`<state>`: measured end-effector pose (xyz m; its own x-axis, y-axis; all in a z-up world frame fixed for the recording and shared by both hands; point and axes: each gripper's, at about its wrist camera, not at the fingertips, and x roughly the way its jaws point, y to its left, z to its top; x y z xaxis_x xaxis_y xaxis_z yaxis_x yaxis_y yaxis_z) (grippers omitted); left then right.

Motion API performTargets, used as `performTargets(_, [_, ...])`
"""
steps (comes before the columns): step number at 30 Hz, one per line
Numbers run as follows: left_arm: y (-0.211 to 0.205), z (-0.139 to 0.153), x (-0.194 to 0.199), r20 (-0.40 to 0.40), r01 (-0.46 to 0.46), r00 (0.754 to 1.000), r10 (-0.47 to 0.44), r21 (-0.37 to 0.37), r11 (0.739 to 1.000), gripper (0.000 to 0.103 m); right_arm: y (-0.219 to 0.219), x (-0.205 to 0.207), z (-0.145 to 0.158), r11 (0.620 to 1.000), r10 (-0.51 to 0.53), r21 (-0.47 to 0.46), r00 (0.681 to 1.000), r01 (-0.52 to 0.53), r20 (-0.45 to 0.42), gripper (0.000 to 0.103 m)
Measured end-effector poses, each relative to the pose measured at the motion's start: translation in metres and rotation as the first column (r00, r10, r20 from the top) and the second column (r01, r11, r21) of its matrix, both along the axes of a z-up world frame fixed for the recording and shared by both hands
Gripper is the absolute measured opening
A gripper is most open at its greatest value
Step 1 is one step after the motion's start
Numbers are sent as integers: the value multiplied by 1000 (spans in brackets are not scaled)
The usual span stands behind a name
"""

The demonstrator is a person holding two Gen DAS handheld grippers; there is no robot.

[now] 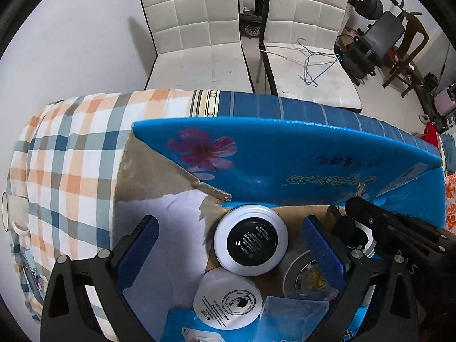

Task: Organize rigid objects
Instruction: 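Carry the keys into the blue box with the right tool and release them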

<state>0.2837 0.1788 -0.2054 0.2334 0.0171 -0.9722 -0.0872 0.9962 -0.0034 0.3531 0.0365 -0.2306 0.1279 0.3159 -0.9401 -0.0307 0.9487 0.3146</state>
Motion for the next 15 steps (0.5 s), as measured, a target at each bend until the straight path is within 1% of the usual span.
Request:
performTargets(3, [0,-4,-2,-12,-3,1000,3,-3,1000,103,0,-1,-8,1000,15,-26,1000,-16,-18,6])
performTargets(6, [1,-5,-2,-16,-2,1000,2,-5,1000,103,2,-4,-10,998,24,-61,999,-26,-27,14])
performTargets(8, [0,-4,-3,-16,0,1000,0,-1,1000,103,2,-8,-8,996,28,-86,999,-30,-19,21])
performTargets(10, [1,-2,-4,-13,3,1000,-2,1,1000,103,3,-12,-3,994,31,-107,999,-32,-14,25])
performTargets(11, [2,-1,-4,-13,2,1000,-2,1,1000,103,4,-14,-2,991,31,-129,999,-33,-18,40])
performTargets(13, [3,0,-5,-10,0,1000,-1,-4,1000,102,3,-18,3,983,21,-184,1000,-22,-12,64])
performTargets(14, [5,2,-6,-5,-1,1000,1,-8,1000,102,0,-21,6,982,19,-190,1000,-19,-3,73])
performTargets(15, [6,5,-7,-4,-4,1000,4,-8,1000,103,-1,-24,8,979,21,-203,1000,-21,-2,77])
